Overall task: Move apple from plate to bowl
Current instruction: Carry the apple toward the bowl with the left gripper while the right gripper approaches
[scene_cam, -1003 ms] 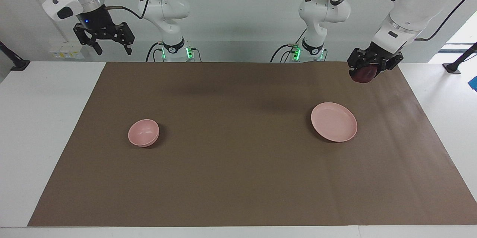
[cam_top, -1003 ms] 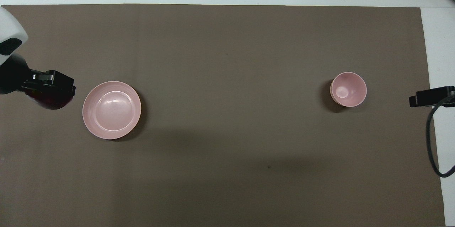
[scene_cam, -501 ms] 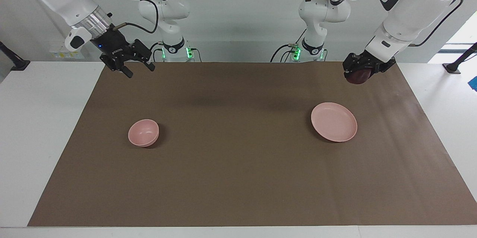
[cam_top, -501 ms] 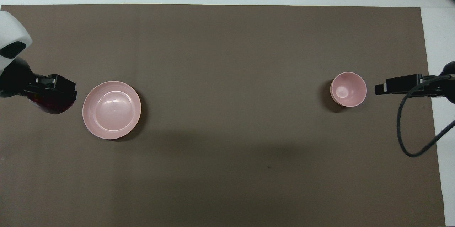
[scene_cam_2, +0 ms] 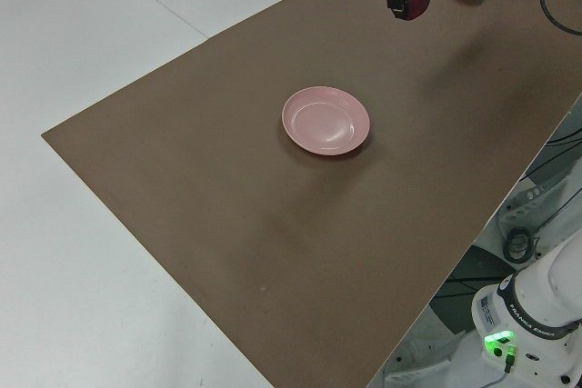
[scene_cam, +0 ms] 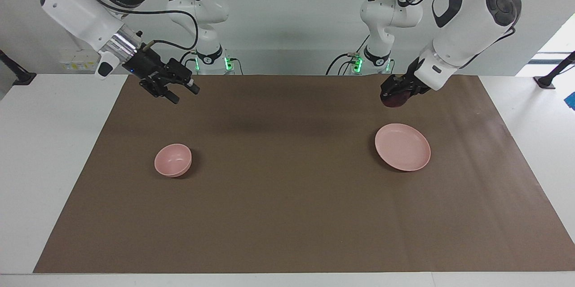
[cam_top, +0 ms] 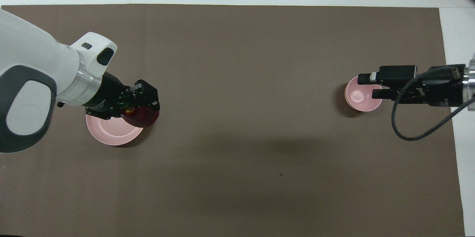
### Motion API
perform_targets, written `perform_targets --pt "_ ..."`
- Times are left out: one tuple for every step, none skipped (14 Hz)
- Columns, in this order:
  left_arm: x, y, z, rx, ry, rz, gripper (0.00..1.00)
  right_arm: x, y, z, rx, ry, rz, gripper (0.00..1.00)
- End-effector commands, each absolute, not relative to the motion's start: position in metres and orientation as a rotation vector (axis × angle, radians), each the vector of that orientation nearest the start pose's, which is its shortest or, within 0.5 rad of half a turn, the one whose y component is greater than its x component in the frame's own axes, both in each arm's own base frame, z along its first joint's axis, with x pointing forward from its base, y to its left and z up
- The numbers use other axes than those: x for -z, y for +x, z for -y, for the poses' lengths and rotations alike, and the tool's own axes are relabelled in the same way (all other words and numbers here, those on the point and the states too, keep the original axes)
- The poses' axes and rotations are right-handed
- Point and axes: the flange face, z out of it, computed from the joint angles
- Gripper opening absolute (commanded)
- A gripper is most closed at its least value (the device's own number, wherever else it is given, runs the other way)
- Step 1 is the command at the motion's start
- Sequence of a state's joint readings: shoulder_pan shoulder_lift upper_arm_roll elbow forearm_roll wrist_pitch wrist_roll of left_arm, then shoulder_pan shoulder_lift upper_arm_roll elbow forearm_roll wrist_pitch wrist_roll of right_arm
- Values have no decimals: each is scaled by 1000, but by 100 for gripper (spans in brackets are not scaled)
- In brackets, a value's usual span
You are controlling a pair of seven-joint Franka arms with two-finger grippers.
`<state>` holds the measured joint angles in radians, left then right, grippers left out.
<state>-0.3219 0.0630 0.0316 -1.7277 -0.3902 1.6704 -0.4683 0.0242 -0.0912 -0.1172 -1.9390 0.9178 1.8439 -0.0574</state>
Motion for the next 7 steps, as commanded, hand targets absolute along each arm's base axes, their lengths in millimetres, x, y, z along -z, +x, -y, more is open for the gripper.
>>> perform_targets --pt "-513 536 233 -589 -3451 628 0 -525 529 -7 125 -2088 -355 100" --pt "-501 536 247 -702 -3446 725 0 -515 528 -9 139 -2015 -349 100" --pt "-489 533 268 -791 -3438 754 0 -506 526 -11 166 -1968 -317 100" --pt "-480 532 289 -854 -3457 775 0 -504 524 -12 180 -1952 -294 100" --pt "-473 535 299 -893 -3482 832 0 -504 523 -13 176 -1943 -281 100" --pt "-474 529 311 -936 -3493 813 0 -506 521 -12 180 -1924 -274 100" --pt "-473 525 319 -985 -3497 801 0 -506 520 -11 179 -1918 -265 100"
